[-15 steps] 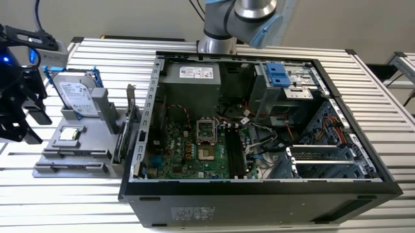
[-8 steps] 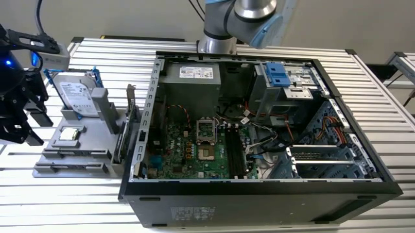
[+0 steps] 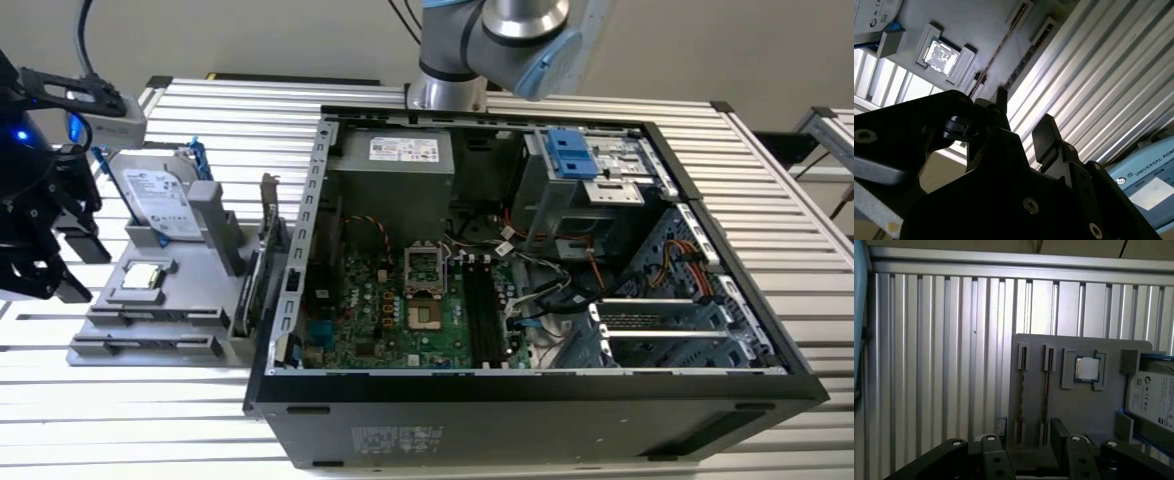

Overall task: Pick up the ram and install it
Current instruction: 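Pick up the ram and move it above insertion slot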

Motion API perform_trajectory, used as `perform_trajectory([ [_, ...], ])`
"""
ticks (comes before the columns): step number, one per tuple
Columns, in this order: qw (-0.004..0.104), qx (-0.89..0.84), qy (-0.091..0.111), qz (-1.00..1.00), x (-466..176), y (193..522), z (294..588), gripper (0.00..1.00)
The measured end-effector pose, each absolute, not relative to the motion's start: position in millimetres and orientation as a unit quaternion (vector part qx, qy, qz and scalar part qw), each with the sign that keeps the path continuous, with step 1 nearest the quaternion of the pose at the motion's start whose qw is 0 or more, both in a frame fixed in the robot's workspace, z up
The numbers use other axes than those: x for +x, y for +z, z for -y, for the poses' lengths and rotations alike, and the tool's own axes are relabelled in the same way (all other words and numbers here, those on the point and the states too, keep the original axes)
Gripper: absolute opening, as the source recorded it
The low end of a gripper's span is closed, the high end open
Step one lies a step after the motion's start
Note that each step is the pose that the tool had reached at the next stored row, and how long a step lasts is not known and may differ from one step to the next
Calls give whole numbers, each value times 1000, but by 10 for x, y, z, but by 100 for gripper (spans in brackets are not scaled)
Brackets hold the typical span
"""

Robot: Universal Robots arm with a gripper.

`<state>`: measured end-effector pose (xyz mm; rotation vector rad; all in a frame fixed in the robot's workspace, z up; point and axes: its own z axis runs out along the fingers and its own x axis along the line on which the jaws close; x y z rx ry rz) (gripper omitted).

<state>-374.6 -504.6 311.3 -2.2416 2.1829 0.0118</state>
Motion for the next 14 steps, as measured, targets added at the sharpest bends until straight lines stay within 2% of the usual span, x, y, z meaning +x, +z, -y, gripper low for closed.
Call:
perform_trajectory([
  [14, 5, -716, 5, -698, -3746, 3041, 5046, 100],
])
